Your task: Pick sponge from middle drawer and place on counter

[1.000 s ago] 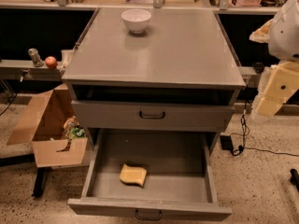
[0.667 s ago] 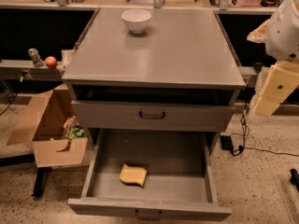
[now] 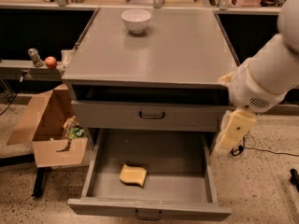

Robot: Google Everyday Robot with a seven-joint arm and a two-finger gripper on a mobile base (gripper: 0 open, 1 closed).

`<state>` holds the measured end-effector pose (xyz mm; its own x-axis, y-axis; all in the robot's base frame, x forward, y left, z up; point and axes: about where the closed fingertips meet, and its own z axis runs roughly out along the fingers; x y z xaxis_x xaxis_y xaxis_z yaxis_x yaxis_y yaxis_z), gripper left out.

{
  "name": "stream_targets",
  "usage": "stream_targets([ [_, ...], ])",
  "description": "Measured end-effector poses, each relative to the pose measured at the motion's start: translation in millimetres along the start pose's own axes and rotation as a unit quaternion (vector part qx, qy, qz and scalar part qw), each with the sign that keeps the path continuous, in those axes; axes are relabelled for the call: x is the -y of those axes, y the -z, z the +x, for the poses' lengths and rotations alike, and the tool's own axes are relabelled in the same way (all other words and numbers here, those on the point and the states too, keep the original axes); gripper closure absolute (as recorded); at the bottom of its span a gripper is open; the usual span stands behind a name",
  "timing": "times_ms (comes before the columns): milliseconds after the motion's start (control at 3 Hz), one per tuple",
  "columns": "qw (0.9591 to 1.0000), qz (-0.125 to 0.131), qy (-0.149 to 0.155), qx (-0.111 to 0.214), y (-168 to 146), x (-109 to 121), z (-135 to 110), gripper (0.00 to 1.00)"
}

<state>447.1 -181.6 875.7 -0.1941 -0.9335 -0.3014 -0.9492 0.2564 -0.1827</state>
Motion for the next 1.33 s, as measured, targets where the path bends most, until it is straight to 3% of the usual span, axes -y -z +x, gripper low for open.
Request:
stream_targets([
  [333, 0.9993, -0.018, 0.006, 0.032, -64.6, -19.8, -13.0, 0.0],
  [667, 0.9965, -0.033, -0.01, 0.076, -119.1, -36.4, -31.0, 0.0],
  [1333, 0.9963, -0.018, -0.01, 0.083, -120.1, -29.6, -36.0, 0.0],
])
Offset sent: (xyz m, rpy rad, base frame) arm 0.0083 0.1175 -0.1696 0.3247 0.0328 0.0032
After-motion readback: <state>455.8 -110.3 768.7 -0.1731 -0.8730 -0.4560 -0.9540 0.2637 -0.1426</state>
